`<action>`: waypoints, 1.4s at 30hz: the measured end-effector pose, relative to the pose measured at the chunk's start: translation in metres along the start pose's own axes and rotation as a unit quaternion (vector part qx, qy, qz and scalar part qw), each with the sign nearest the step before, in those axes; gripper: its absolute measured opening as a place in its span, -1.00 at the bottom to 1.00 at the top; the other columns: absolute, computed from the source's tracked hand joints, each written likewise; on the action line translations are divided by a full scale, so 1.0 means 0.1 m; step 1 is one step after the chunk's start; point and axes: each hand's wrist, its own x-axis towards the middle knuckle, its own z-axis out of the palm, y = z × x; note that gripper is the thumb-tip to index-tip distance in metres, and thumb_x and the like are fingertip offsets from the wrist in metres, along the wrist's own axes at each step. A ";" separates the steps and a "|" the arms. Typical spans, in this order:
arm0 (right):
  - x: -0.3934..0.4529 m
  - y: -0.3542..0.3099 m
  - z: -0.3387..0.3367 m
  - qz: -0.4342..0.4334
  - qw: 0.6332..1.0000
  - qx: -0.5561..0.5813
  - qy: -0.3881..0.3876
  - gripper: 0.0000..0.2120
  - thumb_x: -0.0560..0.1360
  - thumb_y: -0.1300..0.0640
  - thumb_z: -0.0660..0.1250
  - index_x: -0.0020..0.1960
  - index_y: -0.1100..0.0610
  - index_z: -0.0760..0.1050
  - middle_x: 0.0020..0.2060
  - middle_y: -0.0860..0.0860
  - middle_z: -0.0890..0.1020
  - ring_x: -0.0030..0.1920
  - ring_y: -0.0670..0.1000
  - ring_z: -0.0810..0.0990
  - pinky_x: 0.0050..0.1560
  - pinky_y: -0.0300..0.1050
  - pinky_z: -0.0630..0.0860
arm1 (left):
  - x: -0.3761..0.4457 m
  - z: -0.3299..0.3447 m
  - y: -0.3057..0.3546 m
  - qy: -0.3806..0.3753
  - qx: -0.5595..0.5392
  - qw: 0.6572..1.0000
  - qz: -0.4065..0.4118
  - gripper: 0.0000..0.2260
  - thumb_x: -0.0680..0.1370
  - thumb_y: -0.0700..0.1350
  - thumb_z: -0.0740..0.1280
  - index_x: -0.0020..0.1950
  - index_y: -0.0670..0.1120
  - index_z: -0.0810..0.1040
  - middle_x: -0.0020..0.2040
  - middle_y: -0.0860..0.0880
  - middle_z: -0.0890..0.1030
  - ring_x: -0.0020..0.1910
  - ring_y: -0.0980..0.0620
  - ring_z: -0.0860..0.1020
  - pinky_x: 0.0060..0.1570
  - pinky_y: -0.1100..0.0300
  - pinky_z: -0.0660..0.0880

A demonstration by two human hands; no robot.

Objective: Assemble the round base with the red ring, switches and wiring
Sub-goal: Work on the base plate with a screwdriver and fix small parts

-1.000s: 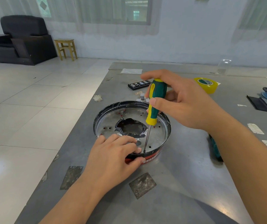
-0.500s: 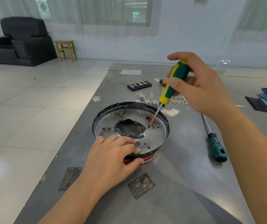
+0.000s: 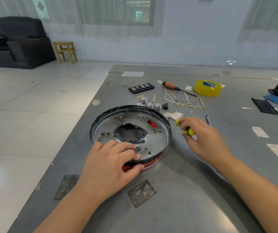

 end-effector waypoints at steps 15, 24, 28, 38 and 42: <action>-0.14 -0.05 -0.09 0.097 0.959 -0.063 -0.258 -0.80 0.57 -0.13 0.32 0.15 -0.11 0.55 0.38 -0.16 0.35 0.23 -0.09 0.51 0.27 -0.16 0.48 | -0.03 -0.05 -0.06 0.001 -0.029 0.999 0.031 -0.77 0.54 0.15 0.29 -0.02 0.20 0.75 0.06 0.25 0.70 0.10 0.14 0.66 0.17 -0.10 0.47; -0.06 -0.21 -0.04 0.096 0.967 -0.106 -0.210 -0.62 0.63 -0.21 0.09 0.20 -0.06 0.57 0.23 -0.14 0.55 0.21 0.00 0.53 0.29 0.01 0.48 | -0.03 -0.12 -0.17 -0.011 -0.017 1.000 -0.013 -0.83 0.48 0.20 0.38 -0.11 0.13 0.64 -0.02 0.24 0.68 0.03 0.12 0.66 0.25 -0.06 0.44; 0.02 -0.29 -0.01 0.129 0.975 -0.090 -0.158 -0.67 0.65 -0.15 0.12 0.16 -0.01 0.58 0.10 -0.10 0.60 0.16 0.02 0.53 0.18 -0.06 0.43 | -0.01 -0.07 -0.08 -0.042 0.029 0.999 -0.017 -0.61 0.41 0.22 0.56 0.20 0.18 0.69 0.03 0.19 0.66 0.04 0.02 0.67 0.21 -0.14 0.48; 0.62 -0.77 0.27 0.478 0.780 0.345 -0.211 -0.73 0.58 -0.09 0.40 0.08 0.11 0.60 -0.02 0.10 0.69 -0.19 0.12 0.77 -0.19 0.00 0.72 | -0.02 0.00 -0.33 -0.004 0.032 0.999 0.032 -0.61 0.40 0.20 0.59 0.22 0.27 0.71 0.01 0.18 0.64 0.02 0.01 0.65 0.13 -0.11 0.48; 0.63 -0.81 0.43 0.513 0.747 0.369 -0.206 -0.75 0.55 0.08 0.41 0.16 0.18 0.54 -0.02 0.13 0.61 -0.17 0.17 0.71 -0.26 0.03 0.70 | -0.03 0.01 -0.47 0.024 0.033 0.998 0.057 -0.64 0.44 0.23 0.57 0.23 0.29 0.70 0.03 0.21 0.63 0.10 0.02 0.61 0.15 -0.10 0.42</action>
